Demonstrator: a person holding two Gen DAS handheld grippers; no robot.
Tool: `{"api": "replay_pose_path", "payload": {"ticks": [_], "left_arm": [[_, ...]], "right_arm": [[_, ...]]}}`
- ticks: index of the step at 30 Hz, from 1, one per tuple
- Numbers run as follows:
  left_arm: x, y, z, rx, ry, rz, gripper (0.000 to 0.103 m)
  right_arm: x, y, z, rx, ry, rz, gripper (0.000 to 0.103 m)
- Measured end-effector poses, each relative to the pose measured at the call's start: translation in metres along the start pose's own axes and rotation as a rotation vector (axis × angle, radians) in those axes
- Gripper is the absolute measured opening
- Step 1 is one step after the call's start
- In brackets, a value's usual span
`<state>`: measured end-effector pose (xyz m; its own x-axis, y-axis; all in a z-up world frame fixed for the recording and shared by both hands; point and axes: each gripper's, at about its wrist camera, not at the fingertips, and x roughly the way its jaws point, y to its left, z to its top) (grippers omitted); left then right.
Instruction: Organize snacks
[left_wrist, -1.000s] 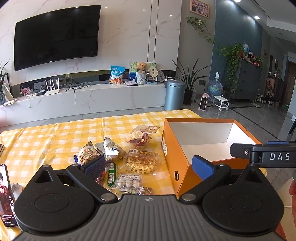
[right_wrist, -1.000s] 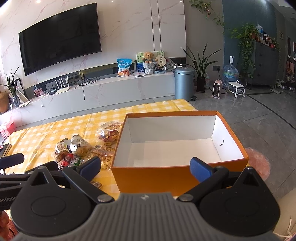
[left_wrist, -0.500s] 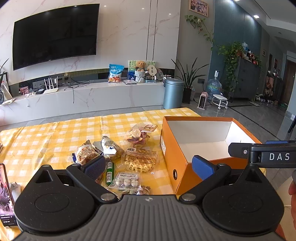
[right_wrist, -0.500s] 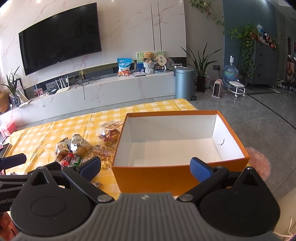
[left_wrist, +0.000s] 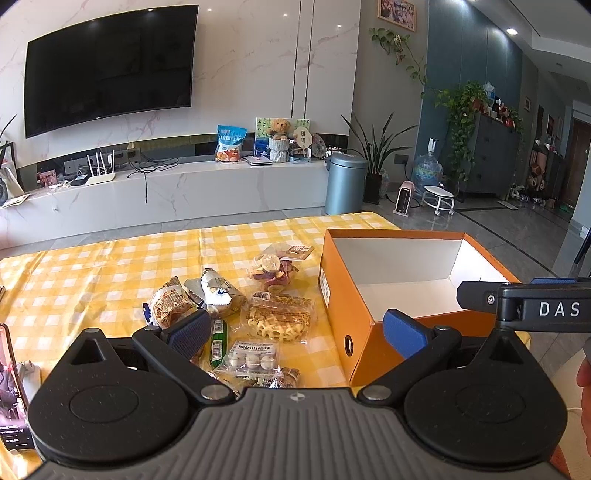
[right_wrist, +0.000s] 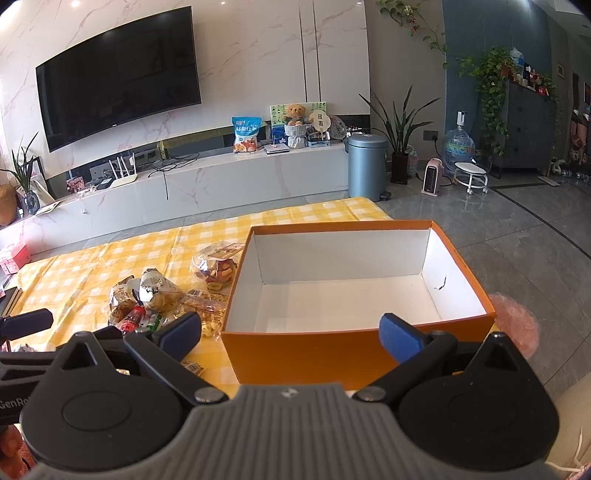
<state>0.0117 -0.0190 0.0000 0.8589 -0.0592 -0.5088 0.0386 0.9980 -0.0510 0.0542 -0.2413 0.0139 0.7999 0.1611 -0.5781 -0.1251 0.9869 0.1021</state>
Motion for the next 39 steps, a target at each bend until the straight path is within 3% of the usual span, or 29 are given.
{"api": "replay_pose_path", "payload": {"ticks": [29, 39], "left_arm": [[0.001, 0.000, -0.003, -0.006, 0.014, 0.000, 0.103], [-0.008, 0.026, -0.003, -0.102, -0.019, -0.009, 0.103]], "right_arm": [[0.001, -0.001, 0.000, 0.006, 0.002, -0.004, 0.100], [0.004, -0.002, -0.007, 0.030, -0.050, 0.017, 0.100]]}}
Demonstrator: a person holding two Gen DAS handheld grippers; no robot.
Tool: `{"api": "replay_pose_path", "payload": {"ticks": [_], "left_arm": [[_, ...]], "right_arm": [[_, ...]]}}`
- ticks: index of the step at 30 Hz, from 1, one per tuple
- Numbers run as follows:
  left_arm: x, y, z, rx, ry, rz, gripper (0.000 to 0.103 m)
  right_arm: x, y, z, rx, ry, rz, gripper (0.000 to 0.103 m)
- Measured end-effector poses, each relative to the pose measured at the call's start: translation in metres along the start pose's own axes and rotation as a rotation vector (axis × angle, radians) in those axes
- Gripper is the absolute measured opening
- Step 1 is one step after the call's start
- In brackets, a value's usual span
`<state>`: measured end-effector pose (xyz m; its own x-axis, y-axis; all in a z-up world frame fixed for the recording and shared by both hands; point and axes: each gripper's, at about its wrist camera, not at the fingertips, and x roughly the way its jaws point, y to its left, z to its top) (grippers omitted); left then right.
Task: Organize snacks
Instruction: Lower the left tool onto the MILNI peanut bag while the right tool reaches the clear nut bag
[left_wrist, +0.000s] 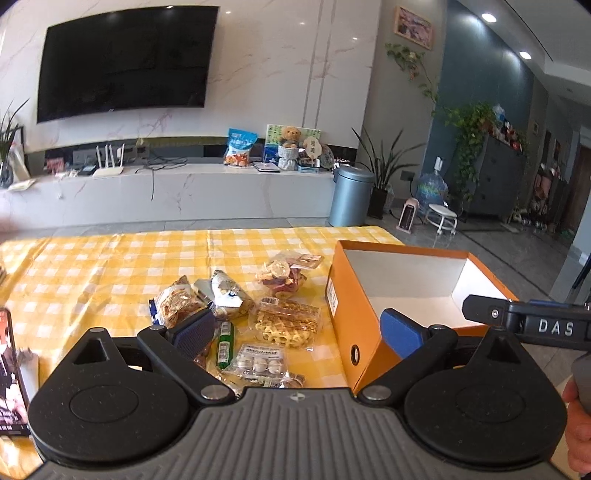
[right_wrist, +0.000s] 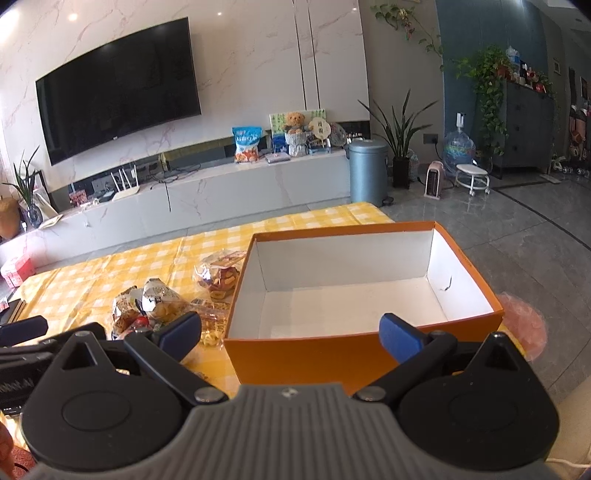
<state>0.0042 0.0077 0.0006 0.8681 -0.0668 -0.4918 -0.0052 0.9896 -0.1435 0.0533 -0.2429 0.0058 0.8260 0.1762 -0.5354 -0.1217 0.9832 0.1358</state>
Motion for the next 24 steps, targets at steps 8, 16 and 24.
{"api": "replay_pose_path", "payload": {"ticks": [8, 16, 24], "left_arm": [[0.016, 0.035, -0.020, -0.042, 0.103, -0.064, 0.089], [0.035, 0.037, -0.044, 0.131, 0.180, -0.041, 0.078], [0.054, 0.062, -0.049, 0.082, 0.263, 0.015, 0.082]], "right_arm": [[0.017, 0.017, -0.024, -0.092, -0.037, 0.089, 0.094], [0.044, 0.039, -0.049, -0.193, 0.071, 0.201, 0.063], [0.077, 0.055, -0.061, -0.179, 0.195, 0.287, 0.056]]}}
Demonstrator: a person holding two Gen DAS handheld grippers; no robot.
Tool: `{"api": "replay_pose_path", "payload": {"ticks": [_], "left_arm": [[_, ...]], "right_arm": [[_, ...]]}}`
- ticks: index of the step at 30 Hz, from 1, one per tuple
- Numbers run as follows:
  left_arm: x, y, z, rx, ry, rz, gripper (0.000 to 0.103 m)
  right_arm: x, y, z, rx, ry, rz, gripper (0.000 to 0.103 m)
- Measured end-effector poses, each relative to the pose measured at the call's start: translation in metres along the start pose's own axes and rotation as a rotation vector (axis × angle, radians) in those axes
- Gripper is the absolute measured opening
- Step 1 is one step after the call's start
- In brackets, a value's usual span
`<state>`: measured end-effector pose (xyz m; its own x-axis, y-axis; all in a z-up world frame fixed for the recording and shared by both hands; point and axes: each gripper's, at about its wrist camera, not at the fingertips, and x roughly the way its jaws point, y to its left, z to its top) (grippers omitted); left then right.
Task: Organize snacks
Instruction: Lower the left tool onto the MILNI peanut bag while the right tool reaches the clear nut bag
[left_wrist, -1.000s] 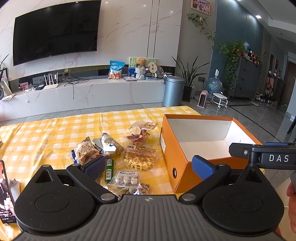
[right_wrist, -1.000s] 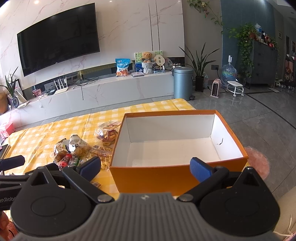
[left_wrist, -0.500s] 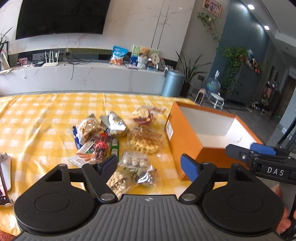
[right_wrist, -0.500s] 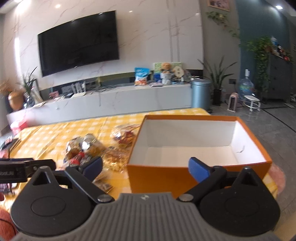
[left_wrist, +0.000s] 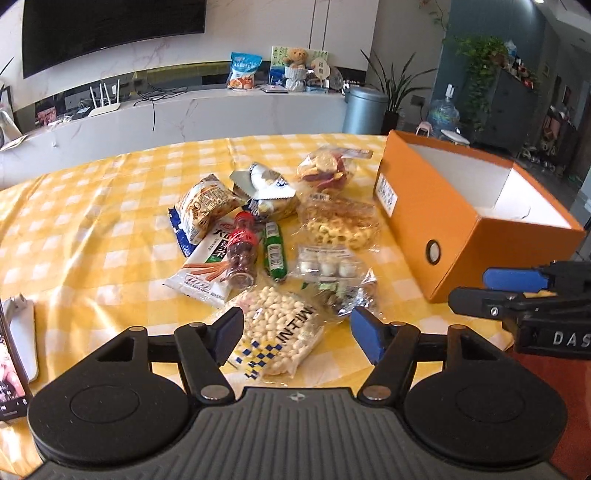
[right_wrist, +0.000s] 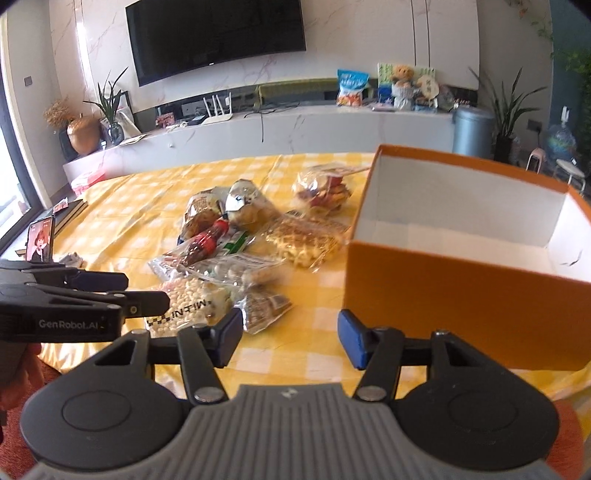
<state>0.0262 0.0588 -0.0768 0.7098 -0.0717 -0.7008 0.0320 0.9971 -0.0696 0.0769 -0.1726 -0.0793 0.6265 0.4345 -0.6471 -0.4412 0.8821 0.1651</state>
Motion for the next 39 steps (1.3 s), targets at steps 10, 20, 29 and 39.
{"api": "replay_pose_path", "payload": {"ticks": [10, 20, 29, 39], "left_arm": [[0.029, 0.003, 0.001, 0.187, 0.055, 0.029, 0.095], [0.050, 0.008, 0.002, 0.295, 0.102, 0.009, 0.096], [0.063, 0.017, 0.005, 0.315, 0.124, -0.070, 0.103], [0.082, 0.024, 0.006, 0.336, 0.202, -0.131, 0.103]], "right_arm": [[0.039, 0.015, 0.018, 0.100, 0.053, 0.089, 0.072], [0.078, 0.017, 0.014, 0.057, 0.137, 0.068, 0.072], [0.103, 0.011, 0.011, 0.075, 0.191, 0.075, 0.078], [0.116, 0.014, 0.010, 0.057, 0.198, 0.072, 0.079]]}}
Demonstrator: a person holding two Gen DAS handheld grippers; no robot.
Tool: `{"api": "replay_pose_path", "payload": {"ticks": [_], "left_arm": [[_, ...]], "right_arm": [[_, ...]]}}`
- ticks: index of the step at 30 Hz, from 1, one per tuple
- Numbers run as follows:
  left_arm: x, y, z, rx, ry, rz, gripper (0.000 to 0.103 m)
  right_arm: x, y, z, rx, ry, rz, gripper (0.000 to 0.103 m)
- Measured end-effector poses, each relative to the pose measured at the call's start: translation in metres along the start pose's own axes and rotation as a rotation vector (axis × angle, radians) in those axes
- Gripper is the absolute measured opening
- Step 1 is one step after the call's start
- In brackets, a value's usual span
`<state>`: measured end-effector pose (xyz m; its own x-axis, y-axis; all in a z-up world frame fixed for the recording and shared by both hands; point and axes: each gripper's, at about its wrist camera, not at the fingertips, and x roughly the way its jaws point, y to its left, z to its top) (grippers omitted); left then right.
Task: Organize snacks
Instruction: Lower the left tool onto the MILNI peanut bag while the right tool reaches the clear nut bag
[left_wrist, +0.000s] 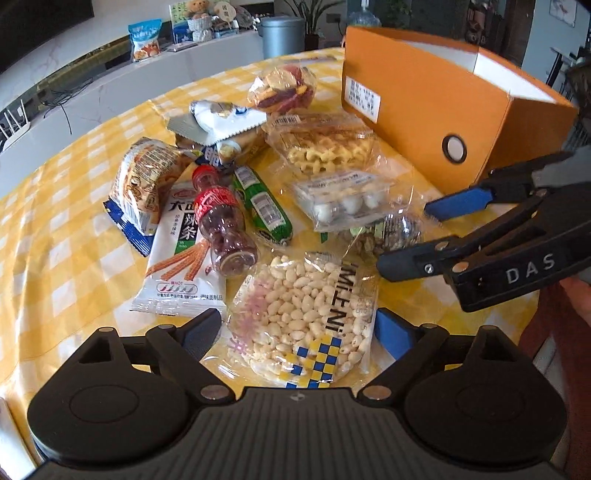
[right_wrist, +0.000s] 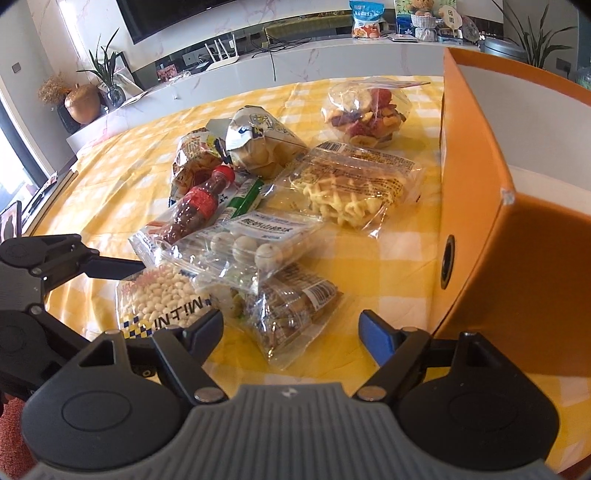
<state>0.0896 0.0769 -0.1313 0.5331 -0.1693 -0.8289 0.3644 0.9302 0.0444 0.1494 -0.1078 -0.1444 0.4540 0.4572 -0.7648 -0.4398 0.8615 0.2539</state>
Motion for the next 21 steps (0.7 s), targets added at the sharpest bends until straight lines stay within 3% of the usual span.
{"api": "replay_pose_path", "payload": {"ticks": [5, 10, 13, 15, 16, 18, 19, 21], "left_arm": [[0.004, -0.005, 0.000, -0.003, -0.009, 0.016, 0.103], [0.002, -0.005, -0.001, -0.035, -0.009, 0.026, 0.103], [-0.003, -0.008, -0.001, -0.070, -0.011, 0.042, 0.098], [-0.004, -0.011, -0.002, -0.083, -0.013, 0.057, 0.097], [-0.005, -0.013, -0.002, -0.088, -0.016, 0.064, 0.097], [-0.006, -0.014, -0.002, -0.115, -0.019, 0.064, 0.094], [-0.007, -0.015, -0.003, -0.136, -0.019, 0.064, 0.094], [-0.009, -0.015, -0.003, -0.161, -0.016, 0.063, 0.094]], "right_arm": [[0.001, 0.003, -0.001, -0.004, -0.007, -0.011, 0.079], [0.000, 0.005, -0.003, 0.001, -0.025, -0.013, 0.071], [-0.003, 0.006, -0.005, 0.007, -0.034, -0.003, 0.056], [-0.003, 0.006, -0.005, 0.022, -0.033, 0.008, 0.040], [-0.004, 0.005, -0.005, 0.030, -0.032, 0.016, 0.038], [-0.004, 0.004, -0.005, 0.037, -0.024, 0.029, 0.014], [-0.004, 0.003, -0.005, 0.040, -0.016, 0.040, 0.007], [-0.006, 0.002, -0.006, 0.043, -0.015, 0.040, 0.005]]}}
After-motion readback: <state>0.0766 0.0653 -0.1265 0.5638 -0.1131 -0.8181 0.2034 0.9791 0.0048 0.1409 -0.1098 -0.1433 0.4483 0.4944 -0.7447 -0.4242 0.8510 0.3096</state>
